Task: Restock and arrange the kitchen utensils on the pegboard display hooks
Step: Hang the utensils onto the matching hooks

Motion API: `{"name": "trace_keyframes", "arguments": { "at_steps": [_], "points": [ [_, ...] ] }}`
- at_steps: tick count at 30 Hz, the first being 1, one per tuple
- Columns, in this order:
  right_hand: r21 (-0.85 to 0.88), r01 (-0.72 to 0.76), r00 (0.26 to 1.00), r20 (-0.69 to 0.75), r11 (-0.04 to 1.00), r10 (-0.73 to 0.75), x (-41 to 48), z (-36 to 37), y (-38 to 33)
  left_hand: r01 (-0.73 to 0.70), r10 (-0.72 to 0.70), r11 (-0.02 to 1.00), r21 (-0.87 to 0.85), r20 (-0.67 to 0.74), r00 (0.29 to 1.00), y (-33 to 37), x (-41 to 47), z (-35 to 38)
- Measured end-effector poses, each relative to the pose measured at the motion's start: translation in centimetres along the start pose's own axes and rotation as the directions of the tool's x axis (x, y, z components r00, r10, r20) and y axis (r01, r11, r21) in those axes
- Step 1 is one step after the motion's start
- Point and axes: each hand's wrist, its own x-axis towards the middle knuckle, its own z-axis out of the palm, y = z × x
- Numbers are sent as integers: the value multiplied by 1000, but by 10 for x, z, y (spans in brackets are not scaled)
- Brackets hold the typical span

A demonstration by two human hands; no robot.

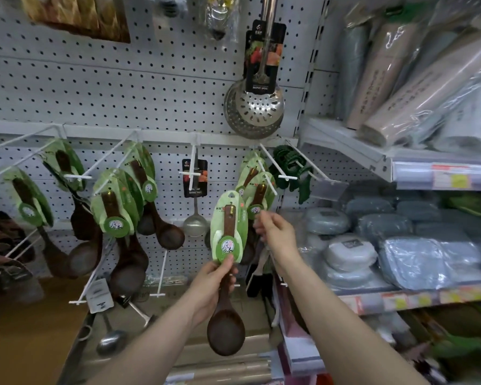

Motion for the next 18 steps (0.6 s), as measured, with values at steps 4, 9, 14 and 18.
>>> {"name": "trace_keyframes", "arguments": {
  "at_steps": [4, 9, 14, 18],
  "points": [
    [36, 25, 995, 91, 999, -28, -26, 3, -14, 11, -14, 999, 49, 59, 998, -9, -13, 12],
    [47, 90, 996, -28, 995, -89, -42, -10, -23, 13, -20, 998, 62, 128, 992, -17, -19, 21],
    [40, 104, 985, -143, 994, -97, -43, -25, -27, -48, 14, 989, 137, 242, 970, -22, -20, 23],
    [57, 67, 984, -171, 996, -56, -36, -31, -33, -73, 7, 969, 235, 267, 964, -24, -17, 24]
  ]
}}
